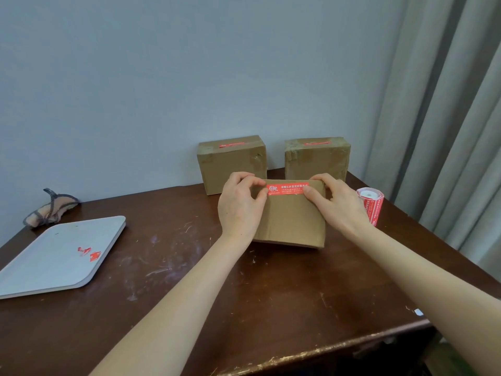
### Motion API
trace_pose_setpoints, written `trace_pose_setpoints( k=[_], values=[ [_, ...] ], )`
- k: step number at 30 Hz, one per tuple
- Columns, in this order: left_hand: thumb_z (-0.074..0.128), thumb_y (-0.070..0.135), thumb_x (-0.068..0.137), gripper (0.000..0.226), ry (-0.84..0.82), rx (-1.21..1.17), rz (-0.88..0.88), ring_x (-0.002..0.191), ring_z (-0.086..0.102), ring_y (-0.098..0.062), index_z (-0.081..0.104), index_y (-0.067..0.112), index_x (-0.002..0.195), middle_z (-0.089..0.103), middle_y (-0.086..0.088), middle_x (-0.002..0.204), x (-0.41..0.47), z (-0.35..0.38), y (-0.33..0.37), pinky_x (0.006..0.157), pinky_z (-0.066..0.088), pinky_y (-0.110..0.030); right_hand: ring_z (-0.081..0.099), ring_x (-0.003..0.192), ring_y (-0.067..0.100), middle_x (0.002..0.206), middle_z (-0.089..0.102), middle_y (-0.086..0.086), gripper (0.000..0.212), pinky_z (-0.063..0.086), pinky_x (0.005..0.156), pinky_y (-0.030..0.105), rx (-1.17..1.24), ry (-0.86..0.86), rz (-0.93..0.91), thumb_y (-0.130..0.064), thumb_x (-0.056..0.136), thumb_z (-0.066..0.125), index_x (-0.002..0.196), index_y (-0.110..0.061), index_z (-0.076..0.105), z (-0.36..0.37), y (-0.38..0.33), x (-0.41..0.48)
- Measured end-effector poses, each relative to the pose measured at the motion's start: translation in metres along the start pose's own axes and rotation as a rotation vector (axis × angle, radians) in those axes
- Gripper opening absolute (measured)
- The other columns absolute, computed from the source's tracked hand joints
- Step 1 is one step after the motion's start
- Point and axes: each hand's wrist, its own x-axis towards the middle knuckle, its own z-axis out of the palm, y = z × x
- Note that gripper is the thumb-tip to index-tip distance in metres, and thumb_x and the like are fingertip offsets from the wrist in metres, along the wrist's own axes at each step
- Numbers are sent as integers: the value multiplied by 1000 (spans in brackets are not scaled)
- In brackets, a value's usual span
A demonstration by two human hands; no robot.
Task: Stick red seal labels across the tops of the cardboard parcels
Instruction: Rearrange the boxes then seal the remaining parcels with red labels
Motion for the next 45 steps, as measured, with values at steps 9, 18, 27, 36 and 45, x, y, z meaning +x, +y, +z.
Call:
trace_pose_setpoints(
  k=[9,18,27,36,45],
  values=[
    [65,30,86,13,6,7,-40,104,55,-7,70,22,95,57,11,112,-4,3,4,74,34,-16,52,93,19,104,53,-1,34,37,73,31,3,0,-1,-56,91,47,120,-37,53,1,2,1],
    [64,25,88,14,-17,-26,-46,126,46,-12,68,17,99,56,8,121,-6,8,5,90,33,-19,54,96,20,105,54,-1,34,44,77,35,-2,12,-11,-57,91,46,118,-37,53,2,4,2],
    [65,26,87,12,-45,-45,-86,110,51,-7,68,19,97,50,9,121,-3,8,7,78,34,-16,52,93,18,103,53,-2,33,38,73,32,-14,14,-15,-57,91,46,118,-37,53,2,5,3],
    [68,30,84,14,-68,-59,-127,89,45,-3,63,23,95,40,13,106,3,5,5,63,35,-16,53,92,18,103,53,-1,36,38,72,32,-8,13,-14,-57,91,46,119,-36,53,2,5,2],
    [66,33,85,12,-51,15,-88,91,43,-3,66,23,92,40,12,104,6,4,5,62,36,-19,51,91,17,104,53,-2,37,39,71,31,-11,2,-14,-55,92,47,122,-34,53,1,4,2]
  ],
)
